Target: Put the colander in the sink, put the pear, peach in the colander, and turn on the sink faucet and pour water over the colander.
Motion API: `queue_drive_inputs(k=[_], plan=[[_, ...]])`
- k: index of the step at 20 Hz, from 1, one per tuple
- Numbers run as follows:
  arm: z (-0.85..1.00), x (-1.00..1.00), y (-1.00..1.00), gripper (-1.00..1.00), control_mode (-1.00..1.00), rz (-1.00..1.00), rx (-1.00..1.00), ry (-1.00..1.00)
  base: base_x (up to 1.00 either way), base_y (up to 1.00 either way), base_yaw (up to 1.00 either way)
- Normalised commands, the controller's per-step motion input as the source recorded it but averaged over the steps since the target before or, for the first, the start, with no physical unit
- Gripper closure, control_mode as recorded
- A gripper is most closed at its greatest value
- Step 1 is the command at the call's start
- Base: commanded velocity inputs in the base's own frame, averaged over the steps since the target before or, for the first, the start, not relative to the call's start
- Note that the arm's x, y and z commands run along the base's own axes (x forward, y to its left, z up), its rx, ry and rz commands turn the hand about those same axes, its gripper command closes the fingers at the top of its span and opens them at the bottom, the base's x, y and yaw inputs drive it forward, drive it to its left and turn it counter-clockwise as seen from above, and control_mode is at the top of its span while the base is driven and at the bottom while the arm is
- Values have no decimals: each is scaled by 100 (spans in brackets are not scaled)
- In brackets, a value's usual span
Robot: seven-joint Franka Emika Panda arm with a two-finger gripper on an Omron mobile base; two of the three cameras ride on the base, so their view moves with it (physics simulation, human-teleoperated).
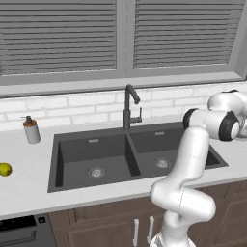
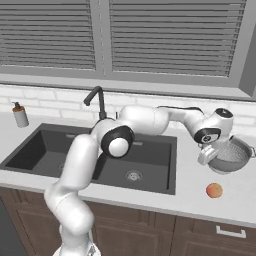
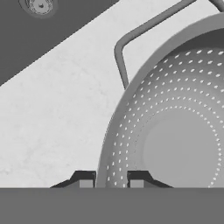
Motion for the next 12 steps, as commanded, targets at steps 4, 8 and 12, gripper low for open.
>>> queue_drive_inputs(k=[4,8,12], plan=[[33,0,68,100,-100,0,0,-4,0,0,0],[66,-13,64,100,-100,0,0,-13,0,0,0],[97,-40,51,100,-100,-1,0,-15,0,0,0]])
